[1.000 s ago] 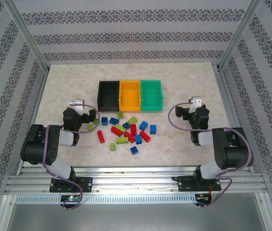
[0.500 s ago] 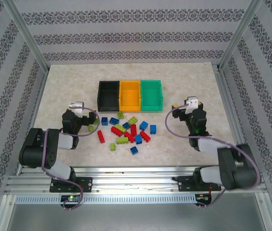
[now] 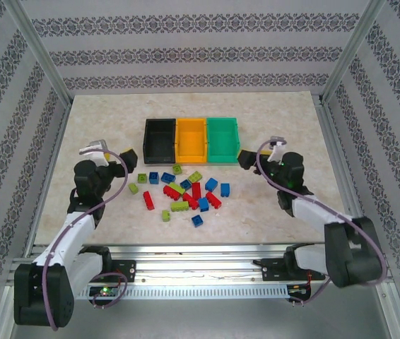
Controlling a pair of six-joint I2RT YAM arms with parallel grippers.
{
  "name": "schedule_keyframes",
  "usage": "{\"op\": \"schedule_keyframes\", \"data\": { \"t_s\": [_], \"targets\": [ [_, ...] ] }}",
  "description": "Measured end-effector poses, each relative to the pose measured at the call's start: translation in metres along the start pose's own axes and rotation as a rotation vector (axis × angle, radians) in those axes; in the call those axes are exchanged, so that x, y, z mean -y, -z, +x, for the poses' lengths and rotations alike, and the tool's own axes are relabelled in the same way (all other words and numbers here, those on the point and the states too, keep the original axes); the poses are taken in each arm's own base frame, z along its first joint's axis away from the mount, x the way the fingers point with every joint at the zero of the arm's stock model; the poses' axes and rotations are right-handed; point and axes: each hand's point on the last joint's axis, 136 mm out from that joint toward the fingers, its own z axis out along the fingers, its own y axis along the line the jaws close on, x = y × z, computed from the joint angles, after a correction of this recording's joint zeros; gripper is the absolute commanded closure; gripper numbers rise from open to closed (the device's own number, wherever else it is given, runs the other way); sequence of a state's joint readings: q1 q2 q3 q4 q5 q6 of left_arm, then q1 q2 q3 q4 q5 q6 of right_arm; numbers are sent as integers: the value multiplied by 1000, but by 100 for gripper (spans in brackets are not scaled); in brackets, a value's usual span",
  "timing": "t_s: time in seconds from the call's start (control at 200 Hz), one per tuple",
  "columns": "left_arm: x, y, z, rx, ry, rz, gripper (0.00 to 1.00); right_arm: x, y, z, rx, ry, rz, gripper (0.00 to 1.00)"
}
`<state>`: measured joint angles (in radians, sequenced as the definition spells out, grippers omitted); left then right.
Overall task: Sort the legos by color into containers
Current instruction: Pick up the lego from the center of the table.
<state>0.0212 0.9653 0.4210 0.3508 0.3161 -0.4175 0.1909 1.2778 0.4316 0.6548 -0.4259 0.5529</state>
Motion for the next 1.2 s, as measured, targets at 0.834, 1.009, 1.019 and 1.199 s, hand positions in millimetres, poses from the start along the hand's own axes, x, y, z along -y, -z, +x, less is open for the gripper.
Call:
{"op": "schedule_keyframes", "data": {
  "t_s": [0.834,1.009,1.019,1.199],
  "targets": [
    [23,-29,123,-869,-57,-257,44,-29,-25,81,-211,283,172,2],
    [20,-39,136,-949,-149,-308,41,-28,-25,80,-208,284,177,2],
    [20,-40,137,-952,-153,-309,41,-28,-25,80,-208,284,177,2],
    [13,-50,146,-988,-178,-335,42,-29,-25,81,-209,286,174,2]
  ]
}}
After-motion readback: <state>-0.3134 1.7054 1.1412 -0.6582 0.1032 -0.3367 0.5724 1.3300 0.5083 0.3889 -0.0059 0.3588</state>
